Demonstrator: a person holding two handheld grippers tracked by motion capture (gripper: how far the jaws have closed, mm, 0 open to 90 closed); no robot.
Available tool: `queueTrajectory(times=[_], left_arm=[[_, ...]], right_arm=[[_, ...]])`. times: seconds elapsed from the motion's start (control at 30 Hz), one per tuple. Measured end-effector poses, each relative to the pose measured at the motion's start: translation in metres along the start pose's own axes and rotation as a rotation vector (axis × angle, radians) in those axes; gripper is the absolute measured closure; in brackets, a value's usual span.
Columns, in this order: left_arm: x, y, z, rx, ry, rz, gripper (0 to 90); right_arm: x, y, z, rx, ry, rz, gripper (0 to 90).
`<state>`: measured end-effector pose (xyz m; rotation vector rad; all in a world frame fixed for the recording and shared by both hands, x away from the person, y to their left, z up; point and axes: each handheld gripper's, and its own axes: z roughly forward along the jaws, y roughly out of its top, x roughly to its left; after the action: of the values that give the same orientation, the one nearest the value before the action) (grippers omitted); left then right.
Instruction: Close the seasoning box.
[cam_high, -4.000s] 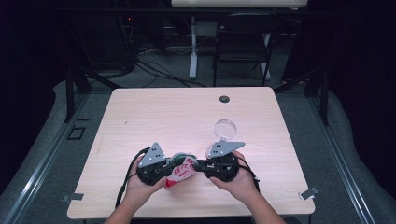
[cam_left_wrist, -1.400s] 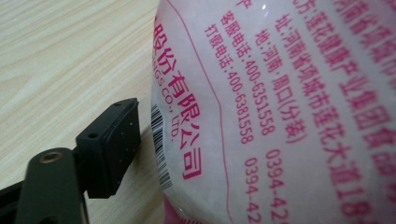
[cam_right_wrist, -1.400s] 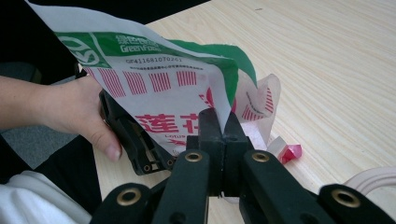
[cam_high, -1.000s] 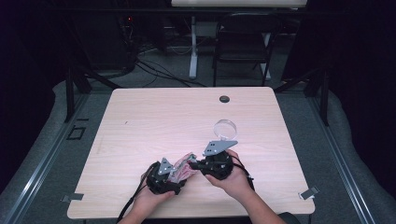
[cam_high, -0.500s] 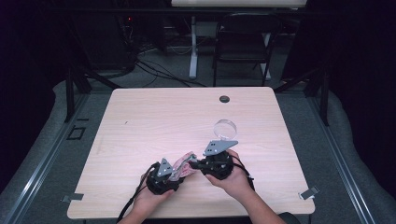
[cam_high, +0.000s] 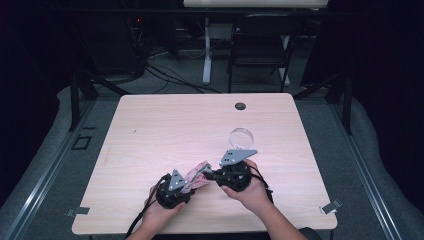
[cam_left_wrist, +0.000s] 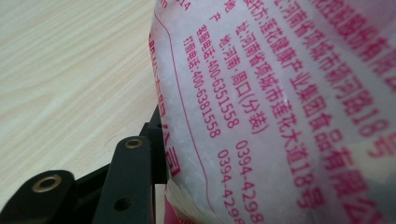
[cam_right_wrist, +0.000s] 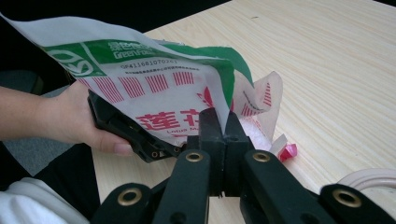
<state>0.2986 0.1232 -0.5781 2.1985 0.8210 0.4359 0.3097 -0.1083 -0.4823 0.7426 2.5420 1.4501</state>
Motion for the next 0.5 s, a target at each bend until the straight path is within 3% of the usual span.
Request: queueTrajectory(times=[0.23,0.5], left_arm=[[0.002,0.004,-0.007,-0.006,0.048,0.020,58.1],[0.009,0.007,-0.012,-0.029,0.090,0.023,58.6]], right_arm=[[0.000,0.001,-0.003,-0.024,0.010,0.007,89.5],[0.001,0.004,-0.006,-0.034,0.009,0.001,81.2]])
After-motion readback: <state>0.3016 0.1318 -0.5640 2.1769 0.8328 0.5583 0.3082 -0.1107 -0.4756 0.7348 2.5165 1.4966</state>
